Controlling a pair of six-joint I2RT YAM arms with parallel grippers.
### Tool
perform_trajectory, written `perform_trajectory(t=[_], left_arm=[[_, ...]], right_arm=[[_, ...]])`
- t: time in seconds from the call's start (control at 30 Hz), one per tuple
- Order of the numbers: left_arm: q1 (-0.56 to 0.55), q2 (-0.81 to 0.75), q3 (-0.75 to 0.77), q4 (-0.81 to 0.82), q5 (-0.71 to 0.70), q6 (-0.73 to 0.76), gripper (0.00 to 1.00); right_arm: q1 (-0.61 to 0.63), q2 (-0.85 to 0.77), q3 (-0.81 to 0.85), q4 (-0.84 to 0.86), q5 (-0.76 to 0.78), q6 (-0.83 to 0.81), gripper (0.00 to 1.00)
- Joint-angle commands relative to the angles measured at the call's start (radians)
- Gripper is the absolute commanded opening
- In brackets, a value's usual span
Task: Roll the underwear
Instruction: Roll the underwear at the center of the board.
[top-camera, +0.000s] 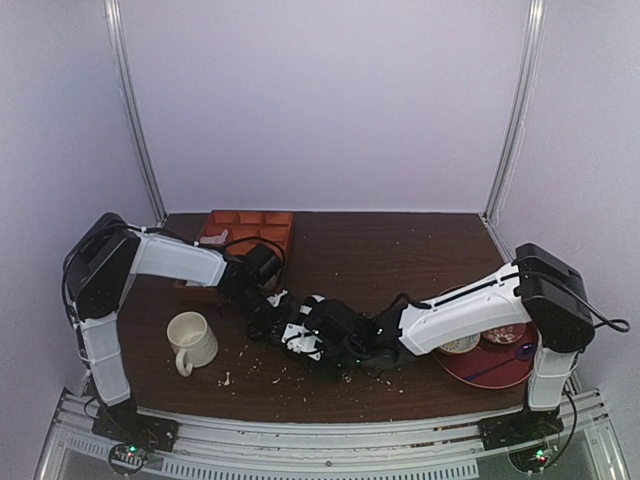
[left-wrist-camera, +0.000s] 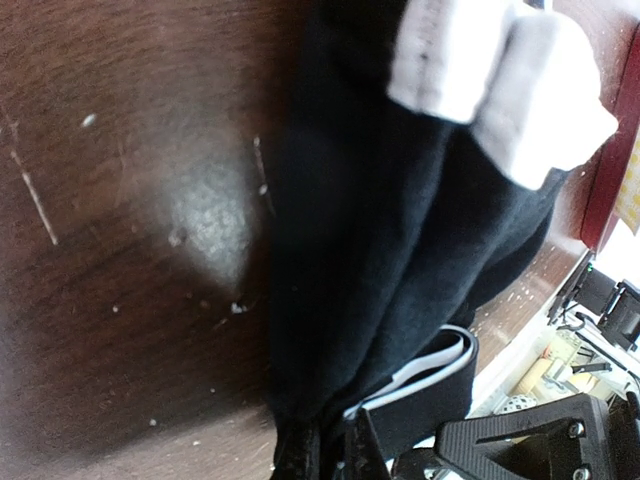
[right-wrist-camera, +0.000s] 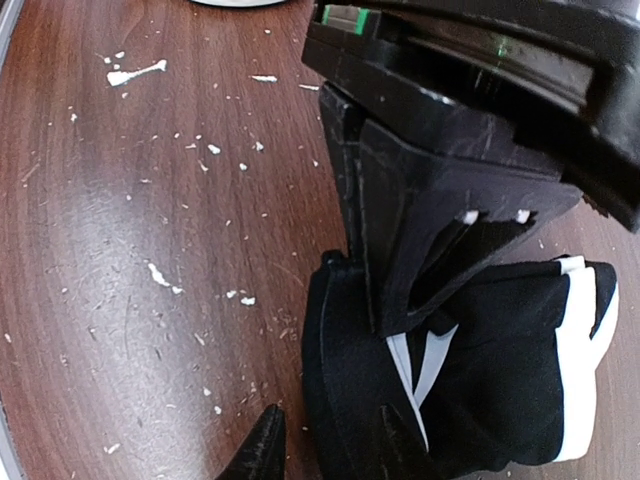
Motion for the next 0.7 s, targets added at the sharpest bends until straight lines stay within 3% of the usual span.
perform_trajectory(t=[0.0, 0.4, 0.53, 0.67], left_arm=[[-0.002, 0.002, -0.015, 0.007, 0.018, -0.014, 0.00], [-0.002, 0.002, -0.024, 0.011, 0.031, -0.014, 0.00], [-0.002, 0.002, -0.025, 0.015, 0.038, -0.018, 0.00], [-0.002, 0.003, -0.024, 0.017, 0.041, -0.020, 0.00]], right_arm=[[0.011, 0.038, 0.033, -0.015, 0.046, -0.033, 0.28], [0.011, 0.114, 0.036, 0.008, 0.109, -0.063, 0.26], [0.010, 0.125, 0.034, 0.019, 0.144, -0.061, 0.18], [0.010, 0.139, 0.029, 0.017, 0.172, -0.056, 0.03]])
